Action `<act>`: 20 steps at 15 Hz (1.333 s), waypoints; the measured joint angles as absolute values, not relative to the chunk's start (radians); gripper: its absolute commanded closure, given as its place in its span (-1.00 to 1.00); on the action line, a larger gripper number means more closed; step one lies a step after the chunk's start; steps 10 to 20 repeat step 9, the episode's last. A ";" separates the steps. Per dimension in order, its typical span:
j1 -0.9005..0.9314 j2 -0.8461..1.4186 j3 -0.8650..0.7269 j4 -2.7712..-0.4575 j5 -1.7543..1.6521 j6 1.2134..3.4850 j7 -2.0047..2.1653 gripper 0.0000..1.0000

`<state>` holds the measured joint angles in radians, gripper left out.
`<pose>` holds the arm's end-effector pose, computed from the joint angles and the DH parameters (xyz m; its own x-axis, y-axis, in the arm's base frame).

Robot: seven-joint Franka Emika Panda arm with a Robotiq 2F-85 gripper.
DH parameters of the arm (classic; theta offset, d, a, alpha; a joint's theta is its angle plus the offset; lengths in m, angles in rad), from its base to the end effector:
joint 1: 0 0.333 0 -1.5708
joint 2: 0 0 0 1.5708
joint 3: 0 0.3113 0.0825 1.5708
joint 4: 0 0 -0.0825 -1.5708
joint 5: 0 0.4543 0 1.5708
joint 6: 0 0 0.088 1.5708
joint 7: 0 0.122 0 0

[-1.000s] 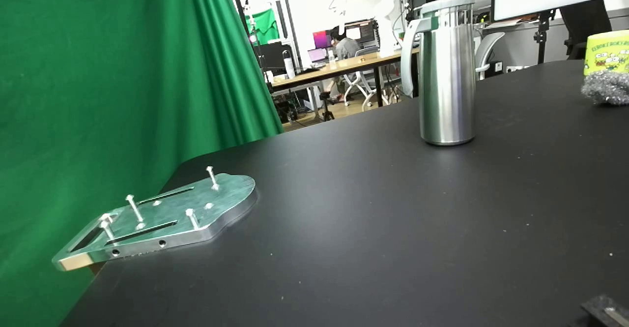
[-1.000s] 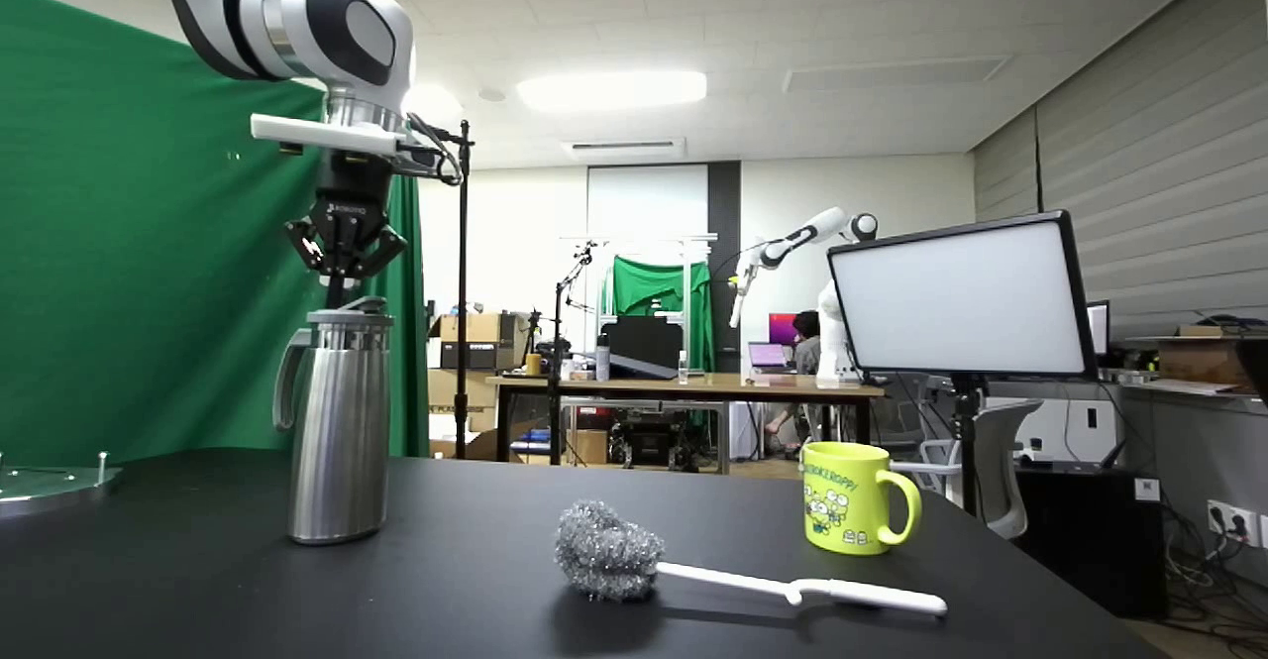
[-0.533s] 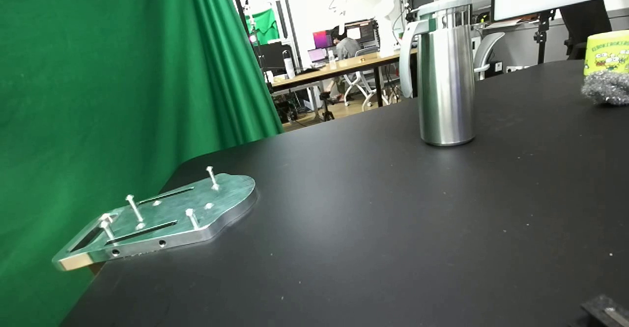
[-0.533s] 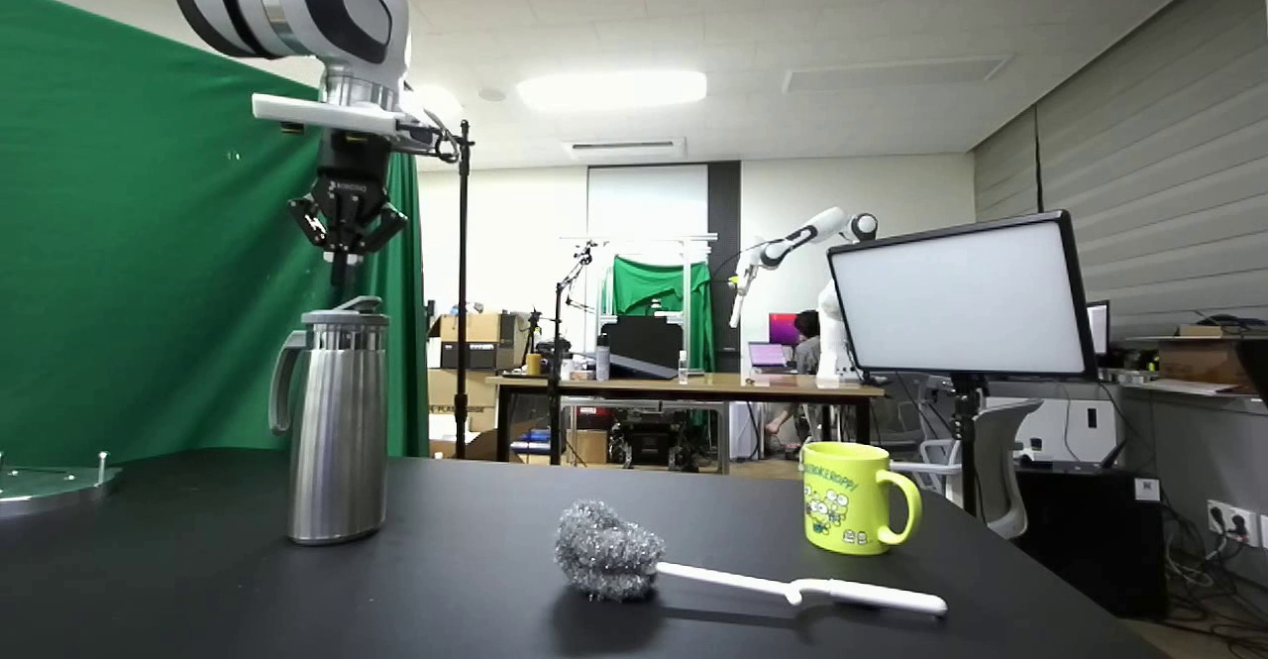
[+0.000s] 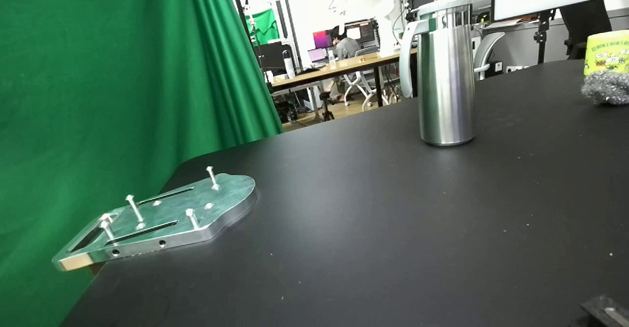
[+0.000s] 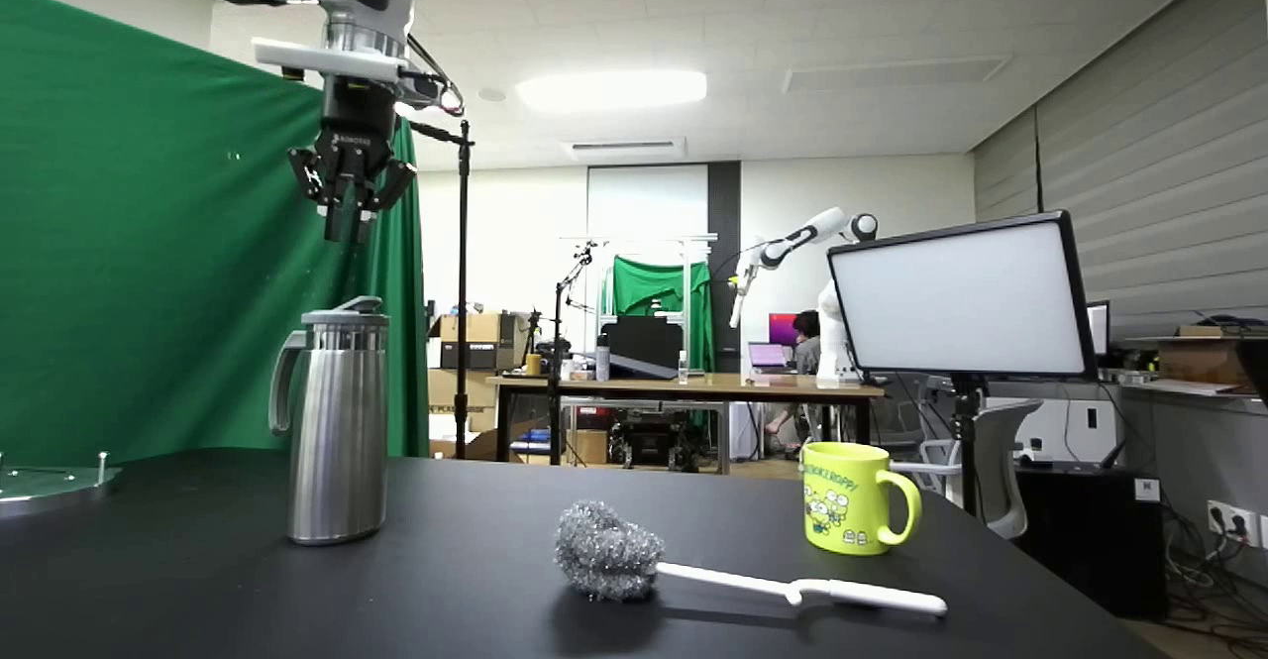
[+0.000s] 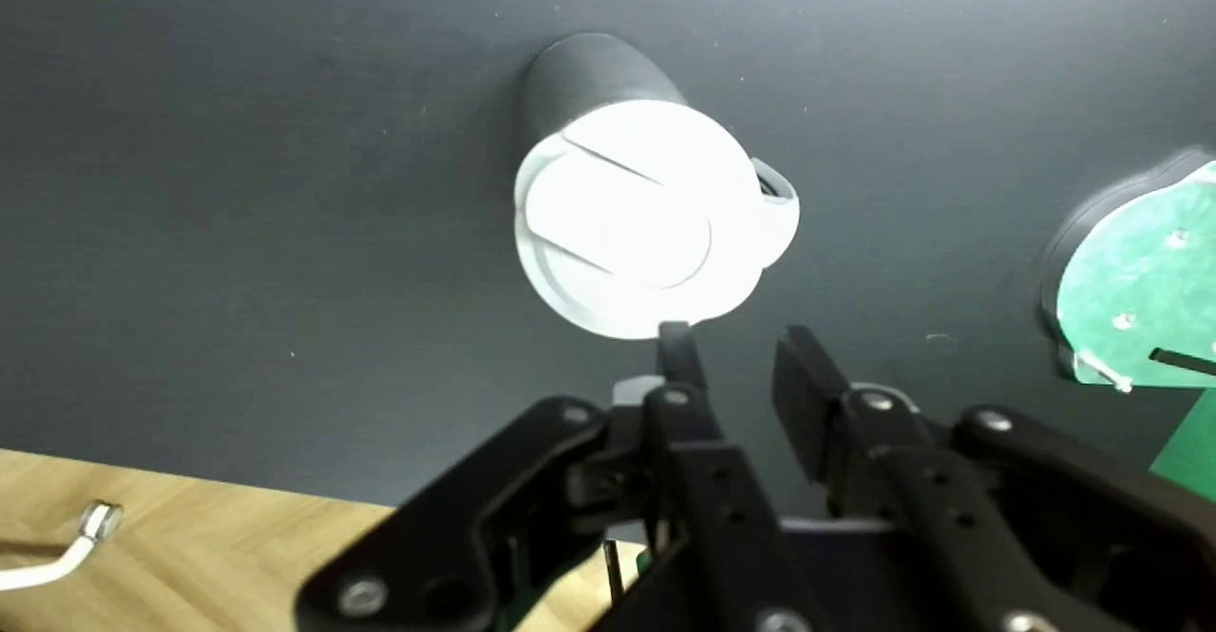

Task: Press down on the top of the silver flask

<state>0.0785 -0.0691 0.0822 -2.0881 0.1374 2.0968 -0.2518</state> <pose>0.5943 0.1052 0.4123 0.9369 0.3348 0.1006 0.3441 -0.9340 -0.0958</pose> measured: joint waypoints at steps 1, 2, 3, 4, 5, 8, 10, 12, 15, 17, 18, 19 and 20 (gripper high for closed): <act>0.072 -0.078 0.073 -2.089 0.136 2.071 -0.256 0.19; 0.065 -0.086 0.063 -2.091 0.136 2.043 -0.261 0.03; 0.058 -0.093 0.053 -2.092 0.136 2.023 -0.269 -0.10; 0.054 -0.097 0.048 -2.093 0.136 2.016 -0.275 -0.18; 0.053 -0.099 0.045 -2.093 0.136 2.011 -0.277 -0.19; 0.054 -0.099 0.046 -2.095 0.136 2.010 -0.277 -0.19; 0.054 -0.099 0.046 -2.095 0.136 2.010 -0.277 -0.19; 0.054 -0.099 0.046 -2.095 0.136 2.010 -0.277 -0.19; 0.054 -0.099 0.046 -2.095 0.136 2.010 -0.277 -0.19; 0.054 -0.099 0.046 -2.095 0.136 2.010 -0.277 -0.19; 0.054 -0.099 0.046 -2.095 0.136 2.010 -0.277 -0.19; 0.054 -0.099 0.046 -2.095 0.136 2.010 -0.277 -0.19; 0.054 -0.099 0.046 -2.095 0.136 2.010 -0.277 -0.19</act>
